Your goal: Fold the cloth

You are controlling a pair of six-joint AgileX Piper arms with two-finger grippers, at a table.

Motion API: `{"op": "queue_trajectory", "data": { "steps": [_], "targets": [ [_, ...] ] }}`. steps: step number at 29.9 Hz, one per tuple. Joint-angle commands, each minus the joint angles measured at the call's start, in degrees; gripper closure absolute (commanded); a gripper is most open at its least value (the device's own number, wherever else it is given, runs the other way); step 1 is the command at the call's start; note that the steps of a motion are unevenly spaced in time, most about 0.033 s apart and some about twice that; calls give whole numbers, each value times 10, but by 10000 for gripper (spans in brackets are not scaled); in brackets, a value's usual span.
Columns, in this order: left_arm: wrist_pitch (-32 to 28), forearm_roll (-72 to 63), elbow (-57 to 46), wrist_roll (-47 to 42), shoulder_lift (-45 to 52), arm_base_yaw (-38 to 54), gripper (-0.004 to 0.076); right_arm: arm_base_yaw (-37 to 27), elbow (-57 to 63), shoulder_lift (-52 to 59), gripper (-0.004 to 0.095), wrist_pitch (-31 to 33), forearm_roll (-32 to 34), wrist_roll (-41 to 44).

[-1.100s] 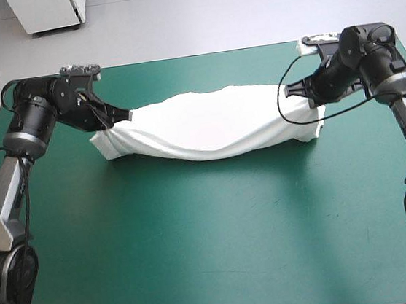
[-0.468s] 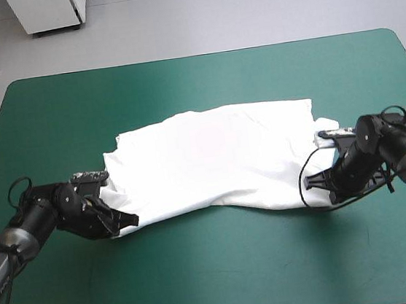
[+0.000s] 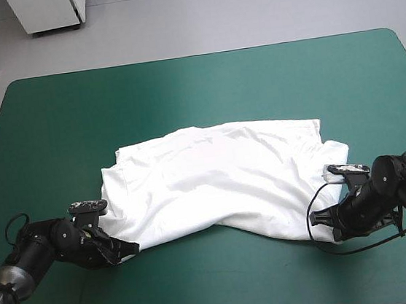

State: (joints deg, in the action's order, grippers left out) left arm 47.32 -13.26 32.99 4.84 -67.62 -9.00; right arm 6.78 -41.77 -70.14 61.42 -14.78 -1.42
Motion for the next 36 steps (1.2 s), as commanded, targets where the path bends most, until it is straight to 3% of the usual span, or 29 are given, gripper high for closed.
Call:
{"op": "queue_trajectory", "data": {
  "steps": [1,4,11,13,21,31,36],
  "targets": [
    [19,-7,2,3,6,-2,731,-1,-10,17,897,13,-19,3],
    [55,-7,14,3,6,-2,657,-1,-14,17,802,36,-19,2],
    [140,-4,104,22,12,-2,331,-1,-84,27,497,80,-17,-12],
    [161,4,135,22,20,-2,269,-1,-120,34,424,80,-10,-10],
    [210,91,240,-22,47,-2,262,-1,-262,47,398,96,78,24],
    [161,161,250,-83,-10,-1,262,-1,-302,47,398,101,86,32],
    [137,150,250,-86,-65,47,262,-1,-302,47,398,101,93,32]
  ]
}}
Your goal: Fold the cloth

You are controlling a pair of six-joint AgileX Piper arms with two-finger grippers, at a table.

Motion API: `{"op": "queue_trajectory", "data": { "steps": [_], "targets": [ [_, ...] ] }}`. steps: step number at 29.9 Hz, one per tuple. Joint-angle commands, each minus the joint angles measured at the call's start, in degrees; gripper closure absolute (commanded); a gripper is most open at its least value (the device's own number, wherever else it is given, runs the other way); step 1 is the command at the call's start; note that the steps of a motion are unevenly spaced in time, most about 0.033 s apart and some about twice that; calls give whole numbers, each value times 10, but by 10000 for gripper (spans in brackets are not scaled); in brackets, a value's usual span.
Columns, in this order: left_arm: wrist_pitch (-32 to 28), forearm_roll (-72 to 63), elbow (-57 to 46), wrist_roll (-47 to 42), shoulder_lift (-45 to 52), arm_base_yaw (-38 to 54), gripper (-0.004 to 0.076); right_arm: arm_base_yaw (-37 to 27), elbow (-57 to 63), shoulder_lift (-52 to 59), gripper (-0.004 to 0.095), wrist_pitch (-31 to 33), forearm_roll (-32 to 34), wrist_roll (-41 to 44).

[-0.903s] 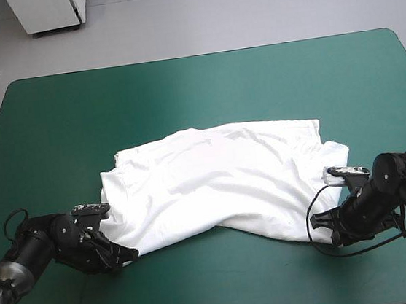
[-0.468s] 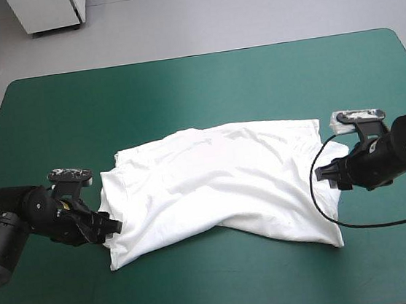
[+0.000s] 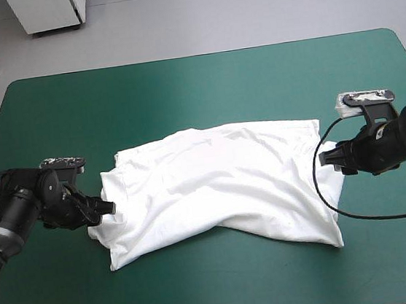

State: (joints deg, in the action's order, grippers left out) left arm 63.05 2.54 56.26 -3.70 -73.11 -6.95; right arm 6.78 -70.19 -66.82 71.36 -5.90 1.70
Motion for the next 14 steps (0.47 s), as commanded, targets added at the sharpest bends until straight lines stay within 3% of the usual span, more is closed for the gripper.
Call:
{"op": "queue_trajectory", "data": {
  "steps": [1,7,14],
  "targets": [
    [-20,-16,17,11,-17,37,262,-1,-18,14,398,1,7,1],
    [-55,-22,4,28,-42,64,269,-1,-18,14,398,1,14,1],
    [-115,-52,-83,25,-46,64,349,-1,-18,14,398,1,40,13]
  ]
}}
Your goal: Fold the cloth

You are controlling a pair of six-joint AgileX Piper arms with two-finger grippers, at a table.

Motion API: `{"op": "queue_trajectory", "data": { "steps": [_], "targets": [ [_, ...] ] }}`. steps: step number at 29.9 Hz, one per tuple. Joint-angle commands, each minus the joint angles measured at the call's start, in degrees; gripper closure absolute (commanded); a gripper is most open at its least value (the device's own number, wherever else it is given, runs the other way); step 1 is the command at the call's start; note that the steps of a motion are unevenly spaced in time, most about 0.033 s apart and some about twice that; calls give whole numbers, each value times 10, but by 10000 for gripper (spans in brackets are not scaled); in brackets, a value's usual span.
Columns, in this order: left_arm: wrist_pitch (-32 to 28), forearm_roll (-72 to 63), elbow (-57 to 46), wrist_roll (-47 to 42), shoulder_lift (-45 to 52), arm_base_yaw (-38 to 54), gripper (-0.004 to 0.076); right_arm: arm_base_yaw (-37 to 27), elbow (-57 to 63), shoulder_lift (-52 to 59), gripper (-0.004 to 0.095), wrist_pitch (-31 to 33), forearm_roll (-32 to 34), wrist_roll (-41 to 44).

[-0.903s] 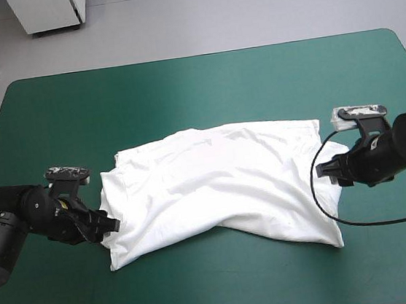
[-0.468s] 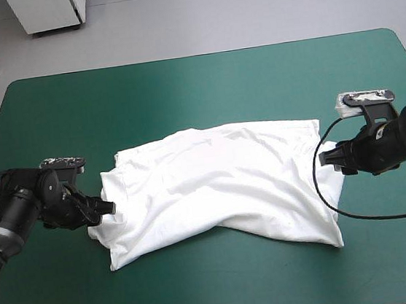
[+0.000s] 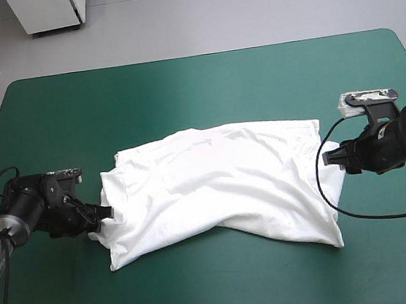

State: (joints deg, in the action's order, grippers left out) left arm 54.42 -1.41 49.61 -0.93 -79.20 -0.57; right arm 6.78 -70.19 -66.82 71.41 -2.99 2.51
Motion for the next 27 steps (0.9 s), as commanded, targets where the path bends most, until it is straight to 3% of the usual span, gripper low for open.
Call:
{"op": "queue_trajectory", "data": {
  "steps": [1,5,11,16,27],
  "targets": [
    [-37,-19,-27,-3,13,0,358,-1,-18,14,398,1,11,5],
    [-65,-26,-49,-1,10,0,394,-1,-18,14,412,1,11,5],
    [-109,-21,-63,0,0,0,472,-1,-18,14,509,1,11,6],
    [-108,-19,-63,2,-10,0,742,-1,-19,14,538,1,2,6],
    [-69,-30,25,27,45,-13,746,-1,-19,14,538,1,0,6]
  ]
}}
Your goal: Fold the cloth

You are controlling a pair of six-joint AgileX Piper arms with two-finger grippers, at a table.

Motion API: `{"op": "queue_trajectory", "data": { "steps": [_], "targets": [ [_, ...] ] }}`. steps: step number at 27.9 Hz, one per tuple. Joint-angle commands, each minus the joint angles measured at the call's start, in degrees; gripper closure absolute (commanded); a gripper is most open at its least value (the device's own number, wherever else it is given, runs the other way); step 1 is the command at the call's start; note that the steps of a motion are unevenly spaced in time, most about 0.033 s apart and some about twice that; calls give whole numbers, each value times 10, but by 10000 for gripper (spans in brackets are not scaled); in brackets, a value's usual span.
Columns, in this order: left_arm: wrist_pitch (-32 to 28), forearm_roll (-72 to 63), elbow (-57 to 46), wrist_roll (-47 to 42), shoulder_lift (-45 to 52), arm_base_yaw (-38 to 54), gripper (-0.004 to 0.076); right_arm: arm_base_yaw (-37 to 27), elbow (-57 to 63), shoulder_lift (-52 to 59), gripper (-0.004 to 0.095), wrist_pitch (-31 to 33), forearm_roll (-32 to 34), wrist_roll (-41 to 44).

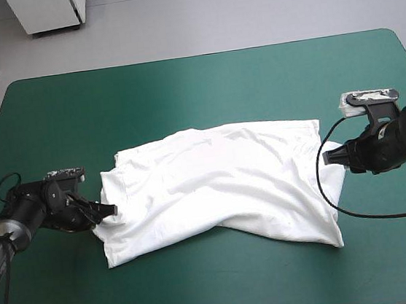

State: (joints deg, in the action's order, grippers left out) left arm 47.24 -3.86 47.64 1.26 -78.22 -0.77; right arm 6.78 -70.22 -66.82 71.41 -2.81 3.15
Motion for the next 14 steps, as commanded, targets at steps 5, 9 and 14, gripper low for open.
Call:
{"op": "queue_trajectory", "data": {
  "steps": [5,9,14],
  "targets": [
    [-1,-30,77,16,44,-59,746,-1,-19,14,538,1,-1,0],
    [-20,-69,77,26,37,-116,746,-1,-19,14,538,1,-1,0],
    [-36,-77,77,24,-10,-177,746,-1,-19,14,540,1,-1,0]
  ]
}}
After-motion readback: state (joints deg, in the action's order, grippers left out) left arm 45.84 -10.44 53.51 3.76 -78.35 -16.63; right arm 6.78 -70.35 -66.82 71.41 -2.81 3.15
